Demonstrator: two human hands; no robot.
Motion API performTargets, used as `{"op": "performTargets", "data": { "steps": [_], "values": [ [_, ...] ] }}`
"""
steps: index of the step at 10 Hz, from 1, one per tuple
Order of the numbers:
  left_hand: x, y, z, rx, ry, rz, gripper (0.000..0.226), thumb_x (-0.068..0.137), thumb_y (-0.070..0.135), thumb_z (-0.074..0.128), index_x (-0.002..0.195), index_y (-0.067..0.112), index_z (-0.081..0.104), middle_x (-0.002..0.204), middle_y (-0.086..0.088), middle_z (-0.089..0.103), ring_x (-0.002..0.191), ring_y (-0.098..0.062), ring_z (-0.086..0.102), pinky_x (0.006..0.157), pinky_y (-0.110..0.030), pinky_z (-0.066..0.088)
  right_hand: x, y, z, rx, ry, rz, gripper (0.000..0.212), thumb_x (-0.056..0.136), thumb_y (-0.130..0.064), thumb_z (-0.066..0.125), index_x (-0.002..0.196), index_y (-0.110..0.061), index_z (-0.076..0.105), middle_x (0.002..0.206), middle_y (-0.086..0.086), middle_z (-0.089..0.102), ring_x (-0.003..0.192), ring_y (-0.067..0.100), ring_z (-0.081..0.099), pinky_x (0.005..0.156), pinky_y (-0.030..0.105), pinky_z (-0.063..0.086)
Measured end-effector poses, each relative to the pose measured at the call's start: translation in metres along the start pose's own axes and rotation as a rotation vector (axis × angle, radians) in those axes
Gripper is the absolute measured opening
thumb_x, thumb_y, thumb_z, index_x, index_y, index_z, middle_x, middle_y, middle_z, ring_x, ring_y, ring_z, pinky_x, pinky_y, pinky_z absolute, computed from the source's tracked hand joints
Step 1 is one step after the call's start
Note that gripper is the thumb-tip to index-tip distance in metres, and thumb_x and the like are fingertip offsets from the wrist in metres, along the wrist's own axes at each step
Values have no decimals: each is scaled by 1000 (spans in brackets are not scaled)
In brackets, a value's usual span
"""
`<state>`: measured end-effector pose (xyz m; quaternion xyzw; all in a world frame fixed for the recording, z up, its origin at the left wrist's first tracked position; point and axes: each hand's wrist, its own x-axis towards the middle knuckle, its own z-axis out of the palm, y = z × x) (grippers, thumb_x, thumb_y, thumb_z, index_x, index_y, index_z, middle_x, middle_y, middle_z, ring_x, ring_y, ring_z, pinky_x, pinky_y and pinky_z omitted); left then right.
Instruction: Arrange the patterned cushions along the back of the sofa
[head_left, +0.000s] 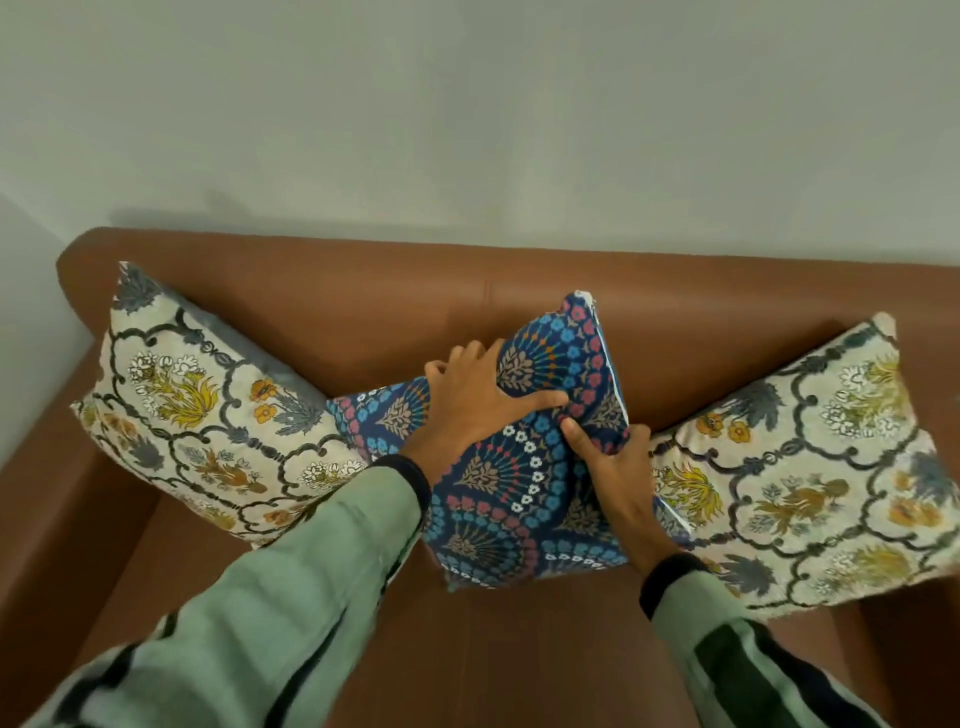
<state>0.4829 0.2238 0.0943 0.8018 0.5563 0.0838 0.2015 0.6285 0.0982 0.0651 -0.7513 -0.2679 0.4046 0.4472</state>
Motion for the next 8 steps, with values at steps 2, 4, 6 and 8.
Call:
{"op": "performTargets", "data": {
  "steps": [2,4,6,8],
  "values": [
    [14,-19,23,46,-21,-52,108,62,97,44,143,26,38,131,-10,49,126,-32,42,103,-54,29,29,10,17,-209,29,-78,84,56,-82,60,99,-12,44,106,12,55,101,33,57,88,55,49],
    [0,-22,15,-141,162,-193,102,53,105,35,129,37,40,119,-2,50,121,-28,43,100,-54,31,31,-3,20,-361,85,-240,75,63,-87,49,89,-18,37,92,6,54,94,33,54,86,58,43],
    [15,-34,15,-152,38,-265,112,54,103,38,142,35,32,138,-7,44,132,-33,37,107,-59,27,53,-8,27,-530,54,-228,72,70,-79,55,97,-14,38,102,6,47,103,33,48,88,49,36],
    [-6,-35,-15,-76,75,-186,116,61,101,32,153,32,20,155,-8,35,144,-29,28,113,-61,21,42,-23,19,-747,92,-359,80,76,-81,41,115,-12,45,117,12,49,110,35,45,92,51,33]
  ]
}}
